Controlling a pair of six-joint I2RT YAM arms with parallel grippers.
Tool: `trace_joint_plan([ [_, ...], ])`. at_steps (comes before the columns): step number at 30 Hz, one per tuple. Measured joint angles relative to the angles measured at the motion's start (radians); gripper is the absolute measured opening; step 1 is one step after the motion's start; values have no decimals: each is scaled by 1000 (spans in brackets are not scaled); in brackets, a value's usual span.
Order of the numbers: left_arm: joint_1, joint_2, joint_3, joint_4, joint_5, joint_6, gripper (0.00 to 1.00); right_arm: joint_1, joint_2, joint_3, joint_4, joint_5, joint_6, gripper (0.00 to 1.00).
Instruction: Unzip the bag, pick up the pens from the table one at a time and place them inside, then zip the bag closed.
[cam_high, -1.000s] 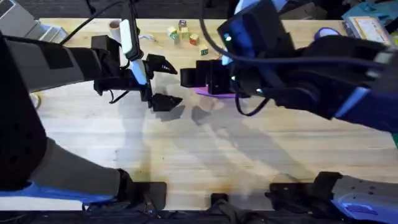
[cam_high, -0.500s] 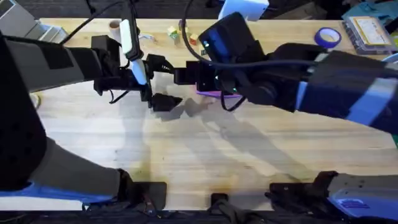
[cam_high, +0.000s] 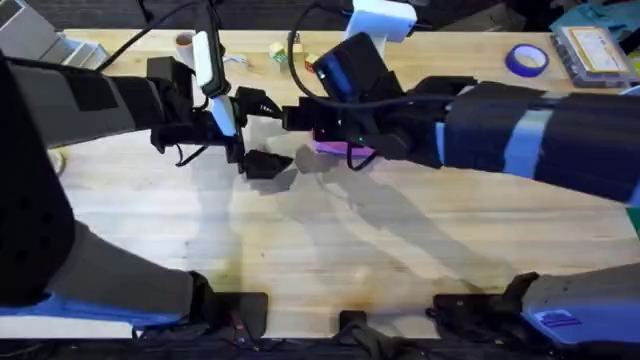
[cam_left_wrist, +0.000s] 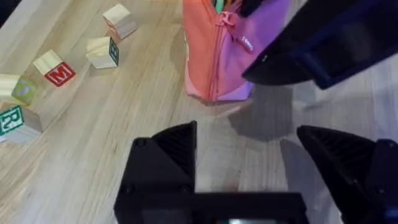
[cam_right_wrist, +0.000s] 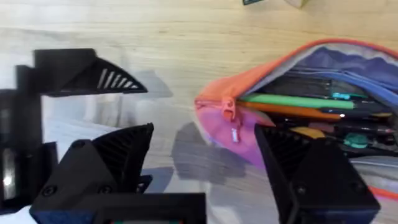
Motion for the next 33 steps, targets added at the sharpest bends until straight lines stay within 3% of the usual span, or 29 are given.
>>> trace_joint_plan([
  [6, 0, 0, 0, 0, 0, 0, 993, -19, 24, 0, 14, 3, 0, 845],
  [11, 0, 0, 0, 0, 0, 0, 993, -20, 41, 0, 19, 7, 3, 578],
  [22, 0, 0, 0, 0, 0, 0, 993, -20, 64, 0, 32, 24, 8, 269],
  [27, 0, 0, 0, 0, 0, 0, 993, -20, 64, 0, 34, 69, 10, 211],
  [33, 0, 0, 0, 0, 0, 0, 993, -20, 64, 0, 36, 81, 11, 34],
])
